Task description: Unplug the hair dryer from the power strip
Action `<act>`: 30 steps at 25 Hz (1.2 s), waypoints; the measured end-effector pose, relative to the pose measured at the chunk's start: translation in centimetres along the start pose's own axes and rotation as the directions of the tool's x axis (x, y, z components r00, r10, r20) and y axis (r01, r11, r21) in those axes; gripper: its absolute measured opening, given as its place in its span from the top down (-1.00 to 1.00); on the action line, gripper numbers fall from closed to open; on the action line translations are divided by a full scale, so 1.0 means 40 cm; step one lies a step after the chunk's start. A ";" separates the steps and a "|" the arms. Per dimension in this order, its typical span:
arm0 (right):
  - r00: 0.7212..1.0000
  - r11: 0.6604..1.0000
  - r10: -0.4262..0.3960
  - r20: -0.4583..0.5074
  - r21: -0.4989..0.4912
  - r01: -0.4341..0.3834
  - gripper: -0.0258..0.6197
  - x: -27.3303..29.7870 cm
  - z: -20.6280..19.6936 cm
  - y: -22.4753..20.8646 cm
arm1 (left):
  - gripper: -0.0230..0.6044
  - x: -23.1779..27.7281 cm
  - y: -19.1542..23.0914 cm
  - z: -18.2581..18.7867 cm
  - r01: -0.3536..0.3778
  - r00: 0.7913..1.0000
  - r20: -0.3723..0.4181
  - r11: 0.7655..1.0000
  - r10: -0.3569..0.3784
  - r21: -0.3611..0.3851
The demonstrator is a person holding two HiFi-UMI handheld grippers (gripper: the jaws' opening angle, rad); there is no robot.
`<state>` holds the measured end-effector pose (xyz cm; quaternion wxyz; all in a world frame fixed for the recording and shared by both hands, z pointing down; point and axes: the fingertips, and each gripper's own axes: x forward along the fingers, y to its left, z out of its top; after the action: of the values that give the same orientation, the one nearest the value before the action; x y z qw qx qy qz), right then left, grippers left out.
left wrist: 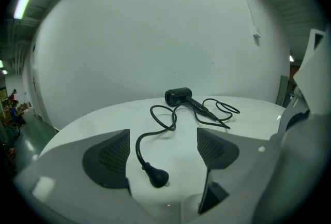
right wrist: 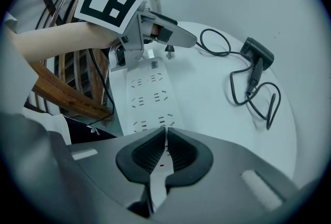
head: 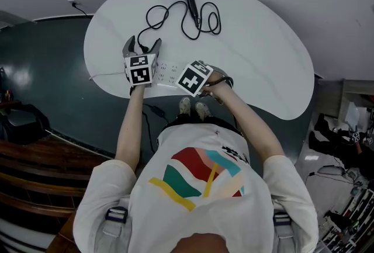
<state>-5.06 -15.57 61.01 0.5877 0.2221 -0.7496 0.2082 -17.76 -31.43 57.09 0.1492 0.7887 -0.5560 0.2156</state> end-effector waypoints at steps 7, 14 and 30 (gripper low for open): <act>1.000 1.000 -0.001 0.007 -0.028 0.001 0.83 0.001 0.000 0.000 | -0.30 -0.029 -0.009 0.077 0.006 0.997 0.077 1.000 -0.004 -0.024; 1.000 0.998 -0.008 0.020 -0.059 0.009 0.83 -0.001 0.002 0.003 | -0.19 -0.090 -0.033 0.219 0.031 0.982 0.187 0.999 -0.025 -0.031; 0.992 0.998 -0.053 0.116 -0.019 0.055 0.83 -0.006 -0.002 0.000 | 0.89 -0.312 -0.157 0.402 0.103 0.928 0.359 0.995 -0.095 -0.002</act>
<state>-4.95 -15.50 60.78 0.5512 0.2474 -0.7784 0.1706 -12.65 -26.82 36.94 0.0642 0.8403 -0.5356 0.0544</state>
